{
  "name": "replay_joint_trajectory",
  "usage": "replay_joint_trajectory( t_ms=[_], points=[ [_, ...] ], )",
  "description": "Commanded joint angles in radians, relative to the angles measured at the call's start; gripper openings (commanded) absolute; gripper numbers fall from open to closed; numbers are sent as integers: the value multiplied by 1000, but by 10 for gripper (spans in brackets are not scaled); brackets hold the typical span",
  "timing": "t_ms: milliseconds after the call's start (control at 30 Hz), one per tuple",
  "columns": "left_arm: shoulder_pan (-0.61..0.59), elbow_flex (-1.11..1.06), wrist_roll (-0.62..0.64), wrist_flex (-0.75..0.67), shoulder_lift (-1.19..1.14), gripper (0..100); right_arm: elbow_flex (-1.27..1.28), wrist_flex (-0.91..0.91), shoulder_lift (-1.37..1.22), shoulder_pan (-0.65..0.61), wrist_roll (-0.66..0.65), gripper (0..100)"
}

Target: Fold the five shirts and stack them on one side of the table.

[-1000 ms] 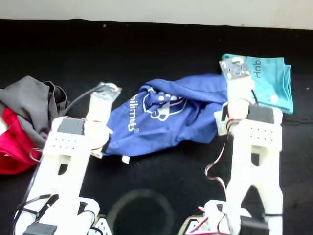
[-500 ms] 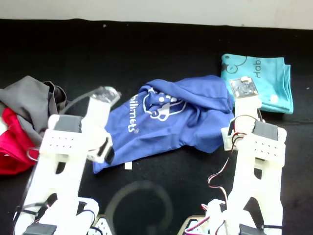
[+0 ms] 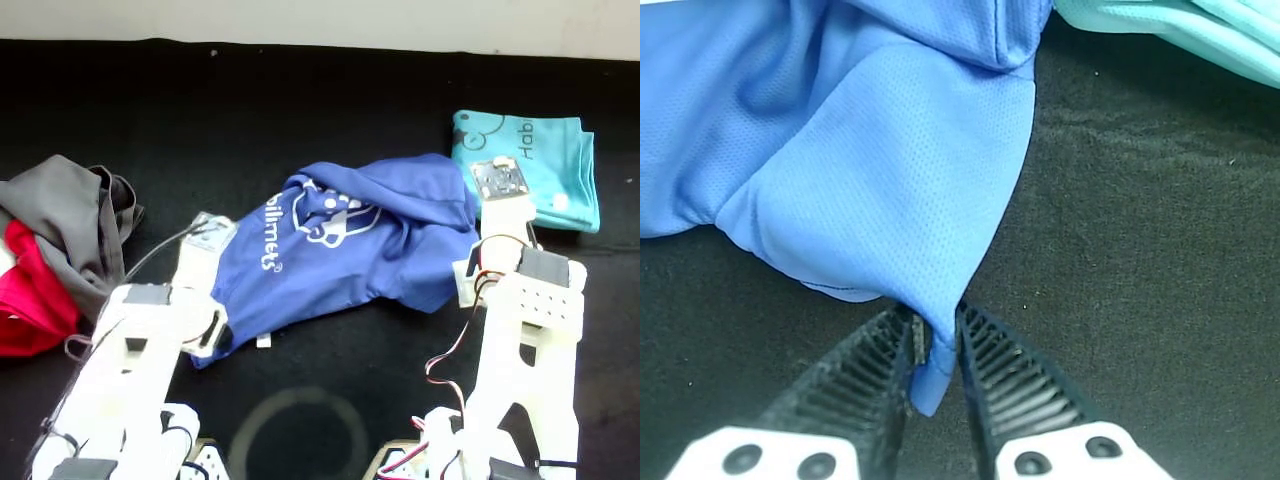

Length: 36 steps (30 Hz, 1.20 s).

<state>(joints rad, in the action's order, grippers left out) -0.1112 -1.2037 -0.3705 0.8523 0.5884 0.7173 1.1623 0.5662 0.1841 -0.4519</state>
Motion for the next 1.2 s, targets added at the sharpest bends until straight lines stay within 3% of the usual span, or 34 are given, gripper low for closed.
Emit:
replay_joint_trajectory(
  t_ms=[0,367,533,667,867,967,1167],
  points=[
    [-39,-8,-18,-26,8,206,1,-12,35,13,-14,5],
    [-36,30,-14,158,10,207,-5,-5,35,13,-14,5],
    [-36,24,-17,163,8,197,-4,-5,35,13,-14,5],
    [-35,51,-14,161,16,0,-4,-8,35,12,-9,5],
    [-33,234,-12,210,16,8,12,-79,28,12,-3,5],
    [-21,394,-12,310,18,8,-10,-117,36,13,40,5],
    [-4,797,29,534,12,8,-306,-97,35,13,101,5]
  ],
)
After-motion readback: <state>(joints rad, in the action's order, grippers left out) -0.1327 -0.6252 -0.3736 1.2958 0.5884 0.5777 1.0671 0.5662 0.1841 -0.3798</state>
